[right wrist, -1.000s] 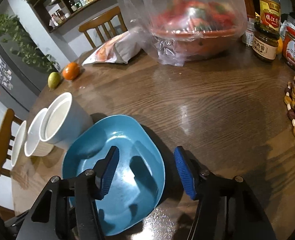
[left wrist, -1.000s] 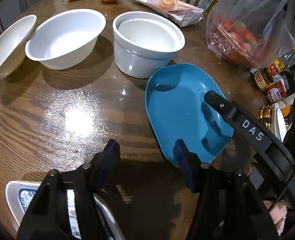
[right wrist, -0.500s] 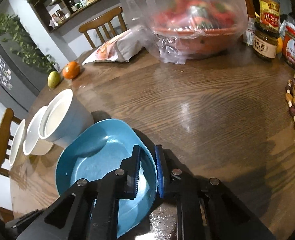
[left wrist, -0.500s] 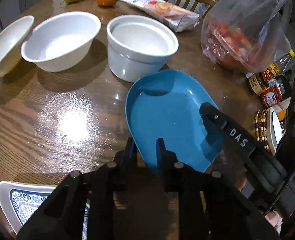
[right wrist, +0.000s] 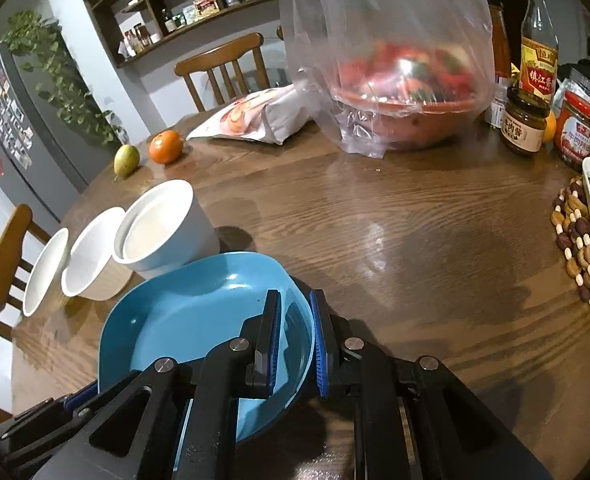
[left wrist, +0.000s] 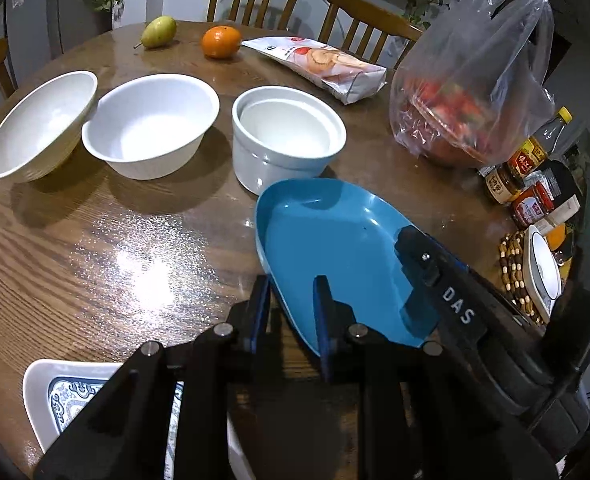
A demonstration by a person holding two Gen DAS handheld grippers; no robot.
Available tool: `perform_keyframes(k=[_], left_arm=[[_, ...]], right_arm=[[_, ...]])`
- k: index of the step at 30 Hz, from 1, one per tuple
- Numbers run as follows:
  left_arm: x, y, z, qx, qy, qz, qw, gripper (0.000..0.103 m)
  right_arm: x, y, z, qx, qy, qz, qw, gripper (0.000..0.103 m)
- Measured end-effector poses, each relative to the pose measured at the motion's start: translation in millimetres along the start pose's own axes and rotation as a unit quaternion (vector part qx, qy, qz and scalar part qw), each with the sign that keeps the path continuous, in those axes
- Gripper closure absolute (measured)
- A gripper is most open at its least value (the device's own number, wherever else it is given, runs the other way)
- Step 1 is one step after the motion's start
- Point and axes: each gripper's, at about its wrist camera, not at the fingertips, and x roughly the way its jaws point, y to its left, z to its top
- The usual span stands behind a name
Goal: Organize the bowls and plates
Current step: 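Move both grippers to the teal plate and grip its rim, then carry the teal plate with both grippers onto the stacked square plates, release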
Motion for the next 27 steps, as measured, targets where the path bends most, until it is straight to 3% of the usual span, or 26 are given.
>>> perform_keyframes(k=[12, 20, 27], left_arm=[[-37.9, 12.9, -14.0, 0.004, -0.041, 0.01, 0.9991, 0.085], [-71.7, 38.0, -28.1, -0.008, -0.059, 0.014, 0.9981, 0.085], [-93.2, 58.5, -42.5, -0.022, -0.062, -0.002, 0.9979, 0.085]], right_arm=[[-42.1, 20.9, -24.3, -0.02, -0.049, 0.026, 0.998, 0.086], [-64.5, 48.1, -41.5, -0.043, -0.057, 0.046, 0.996, 0.086], [-85.8, 72.1, -54.7, -0.065, -0.073, 0.049, 0.994, 0.086]])
